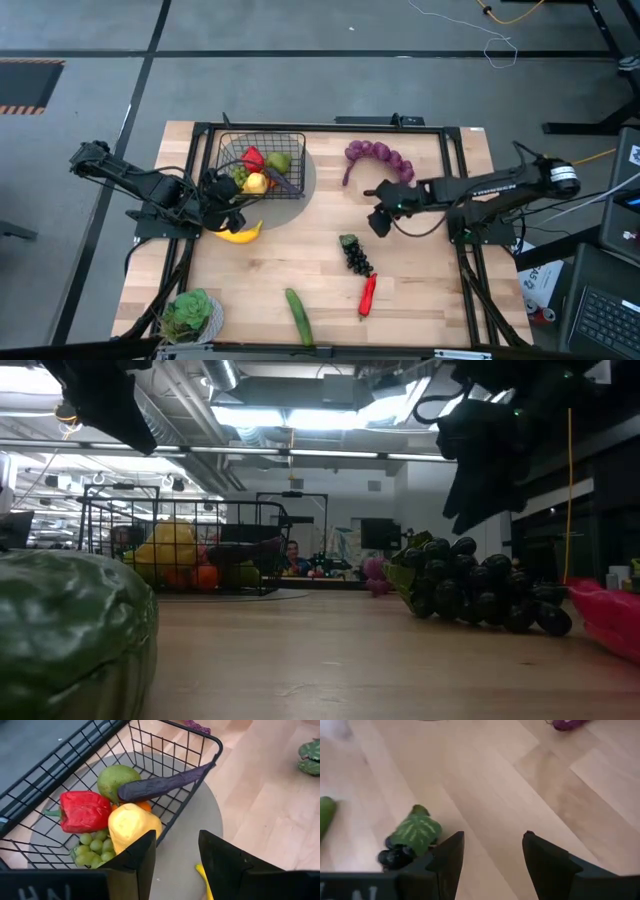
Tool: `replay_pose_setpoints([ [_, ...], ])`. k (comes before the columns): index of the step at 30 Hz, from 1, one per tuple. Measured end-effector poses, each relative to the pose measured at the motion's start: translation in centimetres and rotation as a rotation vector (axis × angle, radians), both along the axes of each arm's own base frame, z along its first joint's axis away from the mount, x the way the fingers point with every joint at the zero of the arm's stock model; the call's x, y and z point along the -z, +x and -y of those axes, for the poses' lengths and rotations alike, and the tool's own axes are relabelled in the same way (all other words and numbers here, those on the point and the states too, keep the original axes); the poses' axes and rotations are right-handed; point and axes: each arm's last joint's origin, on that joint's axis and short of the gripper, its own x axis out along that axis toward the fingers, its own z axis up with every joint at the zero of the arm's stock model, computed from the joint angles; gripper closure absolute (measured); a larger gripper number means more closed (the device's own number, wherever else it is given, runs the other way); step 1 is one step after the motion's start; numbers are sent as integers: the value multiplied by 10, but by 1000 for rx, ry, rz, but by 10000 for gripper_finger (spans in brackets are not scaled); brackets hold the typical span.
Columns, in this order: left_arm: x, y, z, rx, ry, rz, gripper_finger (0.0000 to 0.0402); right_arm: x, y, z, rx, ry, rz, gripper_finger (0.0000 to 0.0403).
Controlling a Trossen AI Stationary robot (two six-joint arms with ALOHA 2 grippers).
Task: Build produce basket
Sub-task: Adjust the black grapes on the table, then put the chili pepper into the wire basket
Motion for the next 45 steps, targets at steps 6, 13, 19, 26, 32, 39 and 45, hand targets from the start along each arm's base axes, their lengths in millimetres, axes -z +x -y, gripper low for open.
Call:
replay_pose_setpoints([
  [6,0,0,-1,-12,16,7,259,-1,0,-26,-65,-67,38,201],
  [13,-1,0,-1,-19,24,12,259,14,5,-50,-174,-83,-5,201],
  [19,-1,0,-1,-23,28,14,259,30,19,-69,-311,-122,-56,201],
  [26,-1,0,-1,-25,28,15,259,41,54,-71,-335,-162,-111,201],
  [32,-1,0,-1,-24,30,14,259,54,86,-43,-216,-230,-172,201],
  [39,-1,0,-1,-23,30,13,260,24,116,8,-120,-413,-145,201],
  [45,-1,0,-1,-23,30,13,260,-23,120,26,-155,-449,-231,201],
])
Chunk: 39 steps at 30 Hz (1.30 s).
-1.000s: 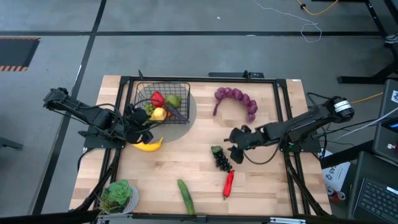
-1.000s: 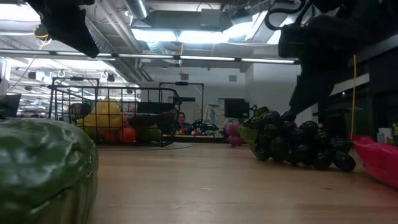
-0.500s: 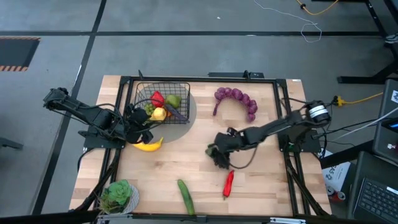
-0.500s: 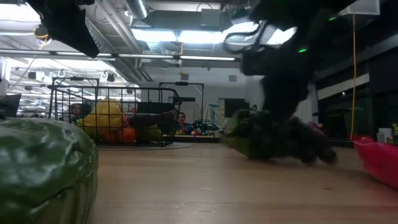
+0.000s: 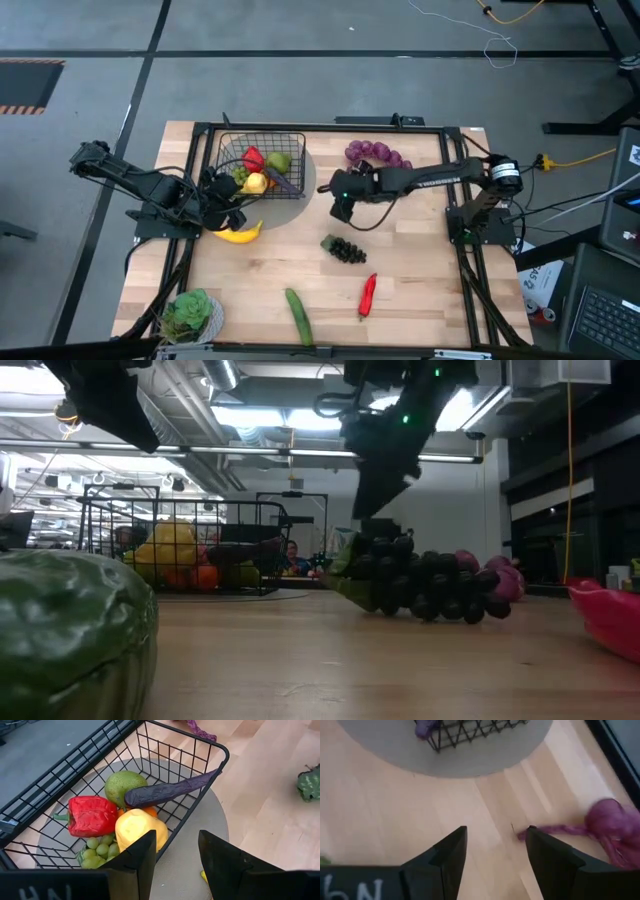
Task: Build produce basket
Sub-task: Put the chili pepper into the wire basket
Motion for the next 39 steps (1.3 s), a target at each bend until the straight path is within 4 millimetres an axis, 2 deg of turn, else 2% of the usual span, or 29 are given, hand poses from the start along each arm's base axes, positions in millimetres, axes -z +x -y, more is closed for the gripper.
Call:
replay_pose_setpoints([
  [5,0,0,0,0,0,-1,260,-19,-7,-7,-26,101,-122,201],
  [11,0,0,0,0,0,-1,260,-16,-11,-30,-90,181,-162,201],
  [20,0,0,0,0,0,-1,260,-15,-19,-62,-55,215,-194,201],
  [28,0,0,0,0,0,0,260,-14,-30,-111,-56,259,-183,201],
  [34,0,0,0,0,-1,0,260,-13,-50,-153,-31,295,-203,201],
  [39,0,0,0,0,-1,-1,260,-13,-68,-191,30,352,-154,201],
])
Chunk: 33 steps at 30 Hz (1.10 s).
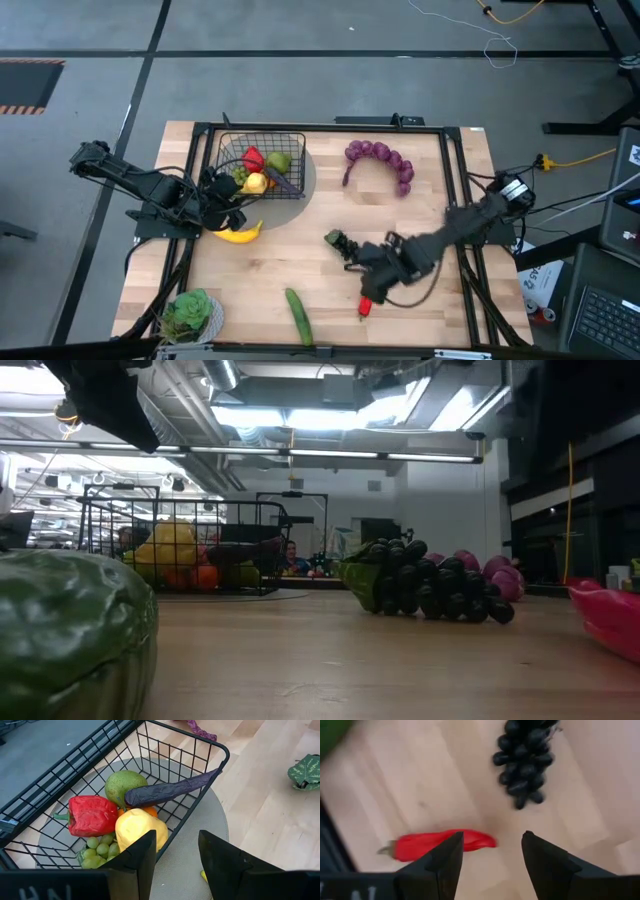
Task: Build produce basket
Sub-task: Put the chili pepper into the wire basket
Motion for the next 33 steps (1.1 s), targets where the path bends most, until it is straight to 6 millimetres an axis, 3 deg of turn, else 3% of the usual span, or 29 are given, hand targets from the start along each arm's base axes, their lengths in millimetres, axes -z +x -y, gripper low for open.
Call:
replay_pose_setpoints([
  [8,0,0,0,0,0,0,260,19,-8,-48,130,56,116,201],
  [20,0,0,0,0,1,-1,259,78,5,-83,111,277,-76,201],
  [24,0,0,0,0,1,-1,259,83,16,-65,140,196,-61,201],
  [30,0,0,0,3,-4,-2,259,81,49,-3,136,-99,29,201],
  [33,0,0,0,5,-6,-3,259,80,63,24,155,-149,43,201],
])
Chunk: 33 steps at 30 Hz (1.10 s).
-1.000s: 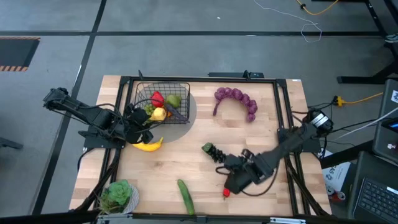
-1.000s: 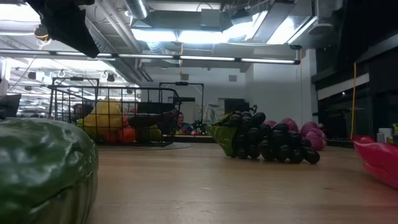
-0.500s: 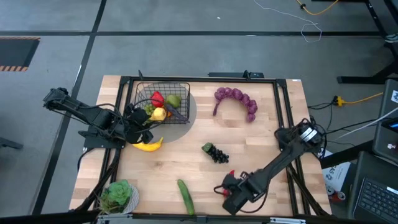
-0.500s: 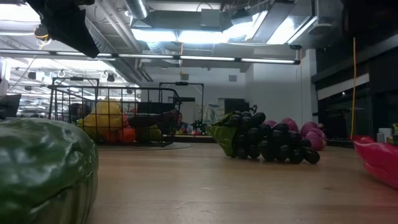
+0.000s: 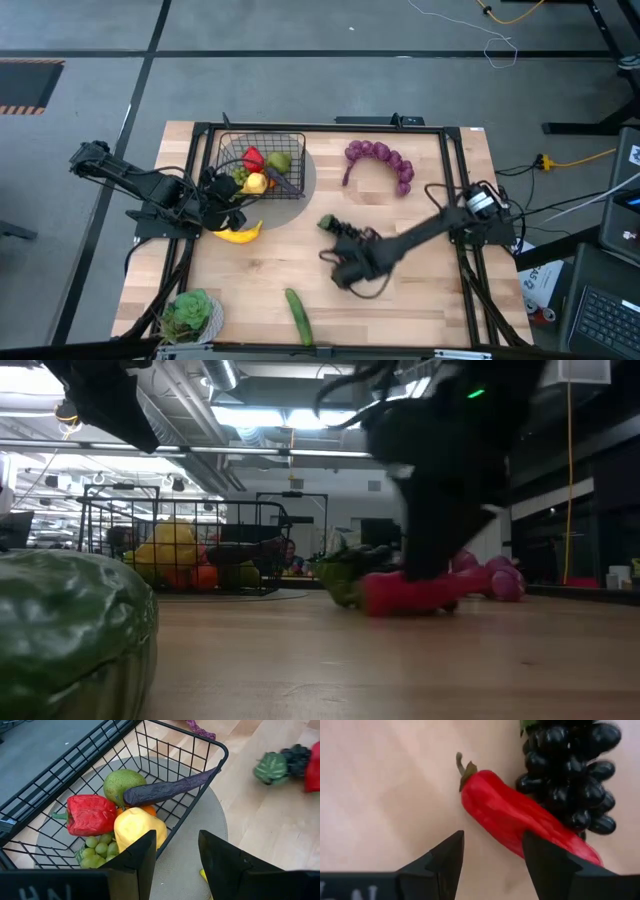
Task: Build produce basket
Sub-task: Put the chili pepper into the wire basket
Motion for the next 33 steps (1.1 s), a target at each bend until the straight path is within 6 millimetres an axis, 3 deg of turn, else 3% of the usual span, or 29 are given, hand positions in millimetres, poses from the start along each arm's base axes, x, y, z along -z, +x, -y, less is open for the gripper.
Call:
replay_pose_setpoints([
  [3,0,0,0,0,0,0,259,-4,9,14,8,23,-3,201],
  [6,0,0,0,0,0,0,259,-16,19,10,-45,54,43,201],
  [12,0,0,0,0,0,0,259,-52,37,-36,-459,135,261,201],
  [16,0,0,0,0,0,0,259,-60,37,-62,-650,114,403,201],
  [25,0,0,0,-2,-2,2,259,-60,33,-67,-481,122,426,201],
  [29,0,0,0,-2,-2,3,259,-50,23,-59,-453,33,282,201],
  [33,0,0,0,-2,-2,2,259,-39,5,-42,-314,-59,61,201],
])
